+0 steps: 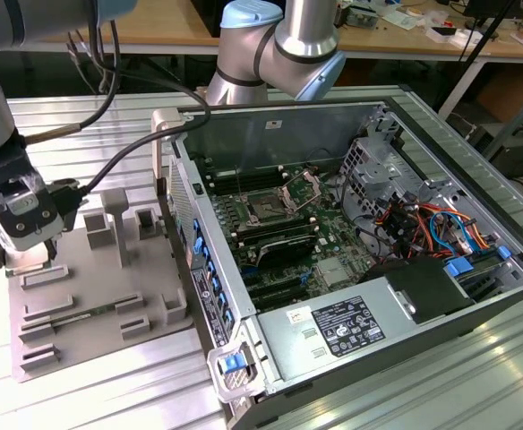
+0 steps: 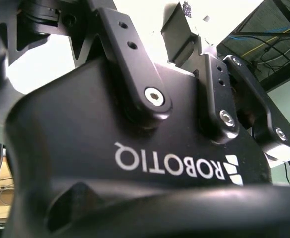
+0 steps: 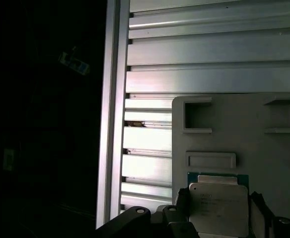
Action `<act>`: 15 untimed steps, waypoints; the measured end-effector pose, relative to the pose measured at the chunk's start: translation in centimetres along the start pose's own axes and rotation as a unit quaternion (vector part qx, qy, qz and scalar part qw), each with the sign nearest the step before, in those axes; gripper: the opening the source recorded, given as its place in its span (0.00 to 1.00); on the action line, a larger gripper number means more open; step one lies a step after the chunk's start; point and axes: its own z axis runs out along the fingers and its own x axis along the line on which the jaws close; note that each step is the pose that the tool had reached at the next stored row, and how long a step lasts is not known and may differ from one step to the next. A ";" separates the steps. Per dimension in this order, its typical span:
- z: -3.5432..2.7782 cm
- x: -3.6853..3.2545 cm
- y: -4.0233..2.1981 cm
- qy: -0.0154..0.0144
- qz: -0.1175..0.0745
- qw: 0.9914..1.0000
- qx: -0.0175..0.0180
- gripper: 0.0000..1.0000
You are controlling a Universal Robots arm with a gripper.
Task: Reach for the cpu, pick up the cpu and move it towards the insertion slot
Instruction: 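Pick up the cpu and move it towards the insertion slot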
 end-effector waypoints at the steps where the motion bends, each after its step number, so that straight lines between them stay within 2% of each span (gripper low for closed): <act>1: -0.03 0.00 0.00 0.000 0.000 1.000 0.000 0.55; 15: -0.54 0.00 0.02 0.000 0.000 1.000 -0.001 0.55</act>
